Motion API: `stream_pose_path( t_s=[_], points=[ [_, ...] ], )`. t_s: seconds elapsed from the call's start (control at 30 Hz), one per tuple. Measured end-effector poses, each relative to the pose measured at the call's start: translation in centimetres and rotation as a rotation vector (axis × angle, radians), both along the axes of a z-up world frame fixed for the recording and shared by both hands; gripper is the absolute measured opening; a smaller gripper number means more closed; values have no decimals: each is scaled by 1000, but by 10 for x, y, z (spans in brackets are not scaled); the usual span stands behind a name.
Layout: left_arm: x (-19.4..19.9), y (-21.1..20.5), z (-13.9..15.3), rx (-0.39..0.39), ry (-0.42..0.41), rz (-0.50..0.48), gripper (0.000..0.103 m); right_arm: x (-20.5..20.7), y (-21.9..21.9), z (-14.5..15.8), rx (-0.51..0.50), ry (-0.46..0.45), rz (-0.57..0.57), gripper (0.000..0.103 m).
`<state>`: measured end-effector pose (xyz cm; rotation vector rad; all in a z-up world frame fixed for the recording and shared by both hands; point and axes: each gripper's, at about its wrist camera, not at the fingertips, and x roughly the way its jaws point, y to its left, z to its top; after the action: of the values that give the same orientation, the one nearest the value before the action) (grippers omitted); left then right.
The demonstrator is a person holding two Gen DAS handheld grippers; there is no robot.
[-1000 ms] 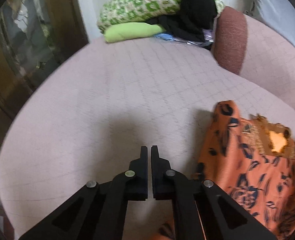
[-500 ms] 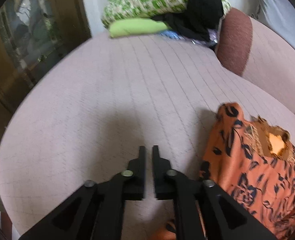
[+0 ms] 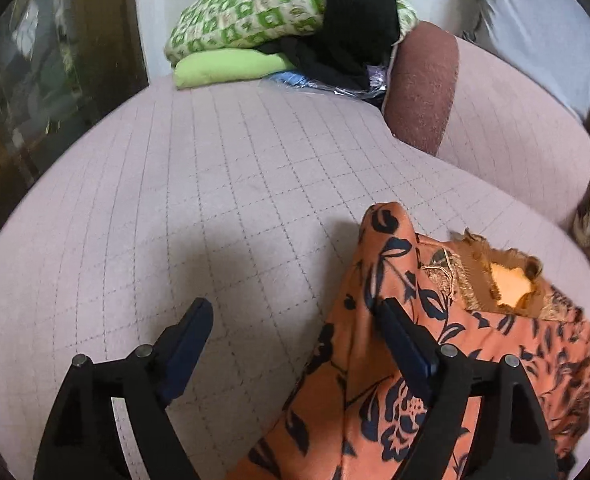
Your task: Fold small clothes
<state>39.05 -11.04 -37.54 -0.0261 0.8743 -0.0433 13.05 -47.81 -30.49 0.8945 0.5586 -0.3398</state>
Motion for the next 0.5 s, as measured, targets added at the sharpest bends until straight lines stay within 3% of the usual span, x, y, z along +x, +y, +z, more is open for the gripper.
stream_pose_path(
  t_s=[0.1, 0.17, 0.2, 0.23, 0.33, 0.43, 0.5],
  points=[
    [2, -15, -10, 82, 32, -51, 83, 0, -6, -8, -9, 11, -5, 81],
    [4, -20, -18, 115, 64, -95, 45, 1, -13, -11, -32, 30, -15, 81],
    [4, -19, -20, 95, 81, -118, 24, 0, -21, -14, -30, 39, -33, 81],
    [4, -18, -20, 56, 89, -125, 21, -1, -26, -16, -20, 40, -48, 81],
    [1, -19, -15, 71, 66, -115, 13, 2, -49, -28, 76, 20, -59, 81],
    [-2, -16, -10, 45, 58, -103, 9, 18, -57, -40, 124, 56, -18, 81],
    [-3, -10, -7, 18, 54, -100, 8, 28, -53, -41, 82, 74, 2, 70]
  ],
)
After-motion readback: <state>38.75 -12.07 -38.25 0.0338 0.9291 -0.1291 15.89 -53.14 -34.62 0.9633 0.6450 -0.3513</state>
